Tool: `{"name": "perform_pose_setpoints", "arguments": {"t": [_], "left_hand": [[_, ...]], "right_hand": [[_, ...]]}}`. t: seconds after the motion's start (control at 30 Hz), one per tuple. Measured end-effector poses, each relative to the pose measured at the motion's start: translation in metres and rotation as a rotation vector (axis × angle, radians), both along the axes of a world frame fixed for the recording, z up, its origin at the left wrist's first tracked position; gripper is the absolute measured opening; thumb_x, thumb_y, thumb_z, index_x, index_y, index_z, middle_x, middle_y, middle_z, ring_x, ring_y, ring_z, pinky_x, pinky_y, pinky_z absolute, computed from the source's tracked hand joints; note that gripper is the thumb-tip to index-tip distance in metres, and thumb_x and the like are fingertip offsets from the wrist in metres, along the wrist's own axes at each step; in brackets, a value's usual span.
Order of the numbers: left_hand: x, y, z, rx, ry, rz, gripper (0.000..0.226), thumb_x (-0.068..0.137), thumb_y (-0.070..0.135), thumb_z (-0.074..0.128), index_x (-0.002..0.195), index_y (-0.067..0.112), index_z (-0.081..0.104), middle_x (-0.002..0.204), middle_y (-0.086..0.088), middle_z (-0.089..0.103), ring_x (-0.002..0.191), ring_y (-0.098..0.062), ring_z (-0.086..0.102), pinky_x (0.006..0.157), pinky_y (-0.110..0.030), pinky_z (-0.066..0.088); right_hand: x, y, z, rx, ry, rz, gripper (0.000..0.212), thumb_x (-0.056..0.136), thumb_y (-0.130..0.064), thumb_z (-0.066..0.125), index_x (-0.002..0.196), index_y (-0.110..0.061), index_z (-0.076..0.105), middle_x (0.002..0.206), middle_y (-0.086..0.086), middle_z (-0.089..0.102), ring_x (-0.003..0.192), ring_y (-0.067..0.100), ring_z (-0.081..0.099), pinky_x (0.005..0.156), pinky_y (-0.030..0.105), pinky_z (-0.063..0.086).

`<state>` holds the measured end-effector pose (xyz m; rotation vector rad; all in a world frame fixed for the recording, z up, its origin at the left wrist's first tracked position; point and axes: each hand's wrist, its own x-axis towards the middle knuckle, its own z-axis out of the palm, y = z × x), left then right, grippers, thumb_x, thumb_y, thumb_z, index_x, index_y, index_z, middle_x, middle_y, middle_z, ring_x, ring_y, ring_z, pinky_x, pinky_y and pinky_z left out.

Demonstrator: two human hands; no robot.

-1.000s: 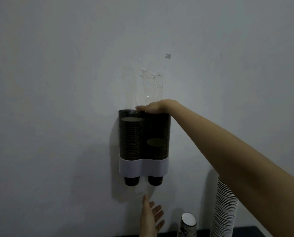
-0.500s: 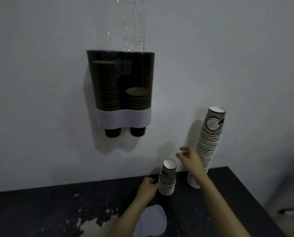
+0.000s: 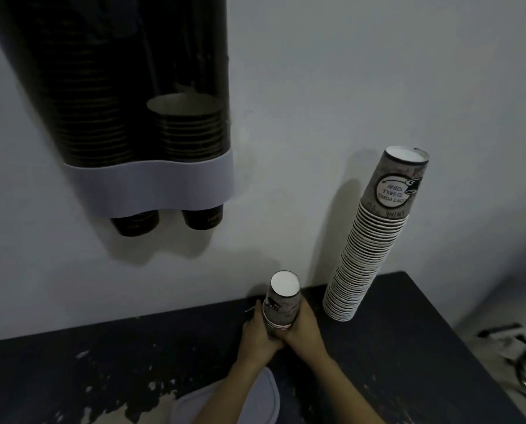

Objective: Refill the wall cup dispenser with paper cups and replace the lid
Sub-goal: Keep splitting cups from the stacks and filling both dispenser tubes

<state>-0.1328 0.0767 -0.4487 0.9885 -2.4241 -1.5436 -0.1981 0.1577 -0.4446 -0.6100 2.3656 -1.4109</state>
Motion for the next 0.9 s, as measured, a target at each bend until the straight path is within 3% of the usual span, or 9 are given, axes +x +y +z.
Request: {"name": "perform_pose_setpoints", "arguments": {"t": [0.07,0.17,0.3,0.43,0.5,0.57,0.63,0.77,0.9], "left_hand": [[-0.004,0.002,-0.004,0.003,0.044,0.046,0.070,0.061,0.015,0.069,0.128,0.012,0.047,0.125,-0.009,0.062,0.116,-0.024,0.058,0.092,-0.025,0.046],[-0.004,0.003,-0.011,-0.035,0.072,0.146,0.050,0.072,0.001,0.062,0.120,0.010,0.056,0.119,-0.011,0.065,0.111,-0.025,0.060,0.087,-0.022,0.044],[-0.004,0.003,-0.009,-0.038,0.033,0.099,0.056,0.068,0.013,0.070,0.122,0.014,0.053,0.124,-0.007,0.063,0.115,-0.025,0.058,0.093,-0.030,0.048],[-0.005,-0.004,-0.013,-0.035,-0.028,0.003,0.092,0.050,0.043,0.076,0.131,0.016,0.043,0.133,-0.005,0.055,0.124,-0.024,0.051,0.101,-0.037,0.046],[-0.003,-0.005,-0.009,-0.077,-0.013,0.016,0.091,0.058,0.034,0.073,0.138,0.010,0.035,0.139,-0.011,0.047,0.130,-0.029,0.043,0.107,-0.043,0.039],[0.001,-0.003,0.011,-0.106,0.105,0.163,0.070,0.072,0.006,0.062,0.137,0.007,0.036,0.139,-0.016,0.044,0.130,-0.031,0.041,0.109,-0.045,0.036],[0.007,0.002,0.050,-0.043,0.323,0.345,0.060,0.080,-0.007,0.053,0.136,0.008,0.038,0.137,-0.013,0.044,0.129,-0.028,0.042,0.110,-0.041,0.036],[0.019,0.019,0.130,0.249,0.719,0.464,0.040,0.098,0.019,0.032,0.137,0.017,0.038,0.139,-0.006,0.044,0.128,-0.018,0.042,0.107,-0.032,0.034],[0.036,0.032,0.179,0.297,0.855,0.372,0.038,0.099,0.025,0.022,0.122,0.020,0.051,0.131,-0.008,0.054,0.117,-0.018,0.053,0.103,-0.039,0.043]], "right_hand": [[-0.001,-0.002,-0.009,0.058,0.040,-0.025,0.072,0.049,-0.052,0.071,0.104,-0.007,0.060,0.100,0.008,0.064,0.097,0.021,0.060,0.084,0.032,0.049],[0.001,-0.002,-0.006,0.064,0.091,-0.046,0.075,0.045,-0.056,0.065,0.102,-0.007,0.060,0.098,0.009,0.061,0.098,0.025,0.057,0.086,0.031,0.042],[0.001,-0.002,0.010,-0.018,0.096,-0.087,0.074,0.040,-0.054,0.069,0.097,-0.007,0.060,0.093,0.007,0.062,0.096,0.029,0.059,0.088,0.047,0.047],[-0.005,-0.005,0.049,-0.074,0.126,-0.099,0.078,0.041,-0.057,0.069,0.101,-0.010,0.057,0.098,0.006,0.058,0.102,0.027,0.056,0.090,0.045,0.048],[-0.010,0.000,0.070,-0.046,0.171,-0.092,0.079,0.040,-0.058,0.070,0.101,-0.010,0.058,0.100,0.008,0.061,0.101,0.027,0.058,0.089,0.045,0.049],[-0.016,0.007,0.086,0.060,0.223,-0.059,0.082,0.042,-0.056,0.073,0.104,-0.006,0.057,0.104,0.013,0.062,0.105,0.032,0.058,0.091,0.044,0.048],[-0.014,0.019,0.105,0.257,0.245,0.007,0.083,0.053,-0.050,0.078,0.116,-0.004,0.049,0.120,0.016,0.055,0.118,0.034,0.048,0.099,0.039,0.041],[0.001,0.041,0.146,0.551,0.327,0.144,0.084,0.062,-0.047,0.076,0.125,-0.007,0.039,0.132,0.014,0.041,0.125,0.034,0.036,0.100,0.036,0.036],[0.019,0.053,0.188,0.324,0.327,0.169,0.074,0.057,-0.041,0.082,0.113,-0.013,0.042,0.115,0.005,0.052,0.107,0.022,0.050,0.087,0.032,0.046]]}}
